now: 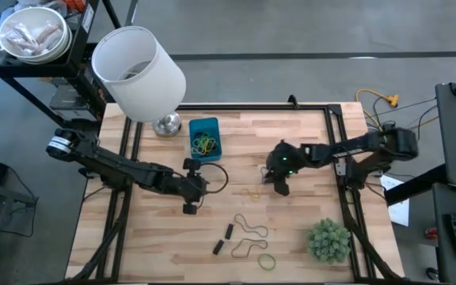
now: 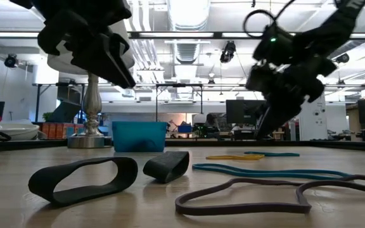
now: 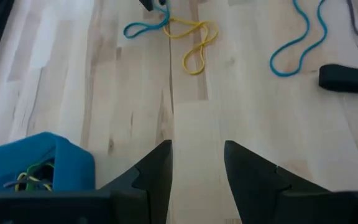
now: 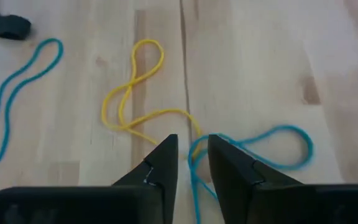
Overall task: Pick and place rubber bands into bin
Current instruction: Put the top blue rubber band into the blue bin
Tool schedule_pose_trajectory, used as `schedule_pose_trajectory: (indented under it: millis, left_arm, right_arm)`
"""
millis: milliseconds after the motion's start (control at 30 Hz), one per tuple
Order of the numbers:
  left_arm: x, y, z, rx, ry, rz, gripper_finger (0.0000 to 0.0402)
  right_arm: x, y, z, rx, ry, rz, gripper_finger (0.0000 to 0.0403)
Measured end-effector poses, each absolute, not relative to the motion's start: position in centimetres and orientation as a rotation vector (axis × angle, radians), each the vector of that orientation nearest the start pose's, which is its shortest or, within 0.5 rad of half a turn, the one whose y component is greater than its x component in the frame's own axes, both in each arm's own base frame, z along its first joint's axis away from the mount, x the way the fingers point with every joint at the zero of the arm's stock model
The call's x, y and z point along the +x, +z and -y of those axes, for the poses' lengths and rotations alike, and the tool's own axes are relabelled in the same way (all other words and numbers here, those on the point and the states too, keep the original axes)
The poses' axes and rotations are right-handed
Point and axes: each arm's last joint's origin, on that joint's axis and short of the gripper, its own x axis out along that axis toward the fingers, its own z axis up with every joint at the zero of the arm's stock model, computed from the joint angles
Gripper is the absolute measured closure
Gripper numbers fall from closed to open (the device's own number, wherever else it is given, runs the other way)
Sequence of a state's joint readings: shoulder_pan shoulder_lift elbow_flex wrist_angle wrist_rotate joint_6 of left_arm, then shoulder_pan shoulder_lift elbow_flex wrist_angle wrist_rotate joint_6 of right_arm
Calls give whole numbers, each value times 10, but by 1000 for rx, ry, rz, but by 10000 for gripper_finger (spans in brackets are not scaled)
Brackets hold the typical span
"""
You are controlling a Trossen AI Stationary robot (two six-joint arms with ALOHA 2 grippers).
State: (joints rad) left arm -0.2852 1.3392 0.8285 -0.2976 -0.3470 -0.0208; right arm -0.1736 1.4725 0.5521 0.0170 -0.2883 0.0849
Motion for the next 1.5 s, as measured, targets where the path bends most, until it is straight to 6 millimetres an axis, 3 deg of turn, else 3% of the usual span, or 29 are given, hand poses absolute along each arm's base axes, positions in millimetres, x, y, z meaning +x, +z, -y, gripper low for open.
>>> schedule_pose_trajectory:
  millis: [333, 667, 1500]
  left_arm:
    - [260, 224, 66, 232, 66, -768, 271]
    - [260, 224, 66, 230, 65, -767, 271]
    - [258, 219, 65, 211, 75, -780, 271]
  right_arm:
    - [276, 123, 41, 315, -38, -1072, 291]
    - [273, 125, 39, 375, -94, -1086, 293]
    - [272, 121, 8, 312, -37, -1147, 296]
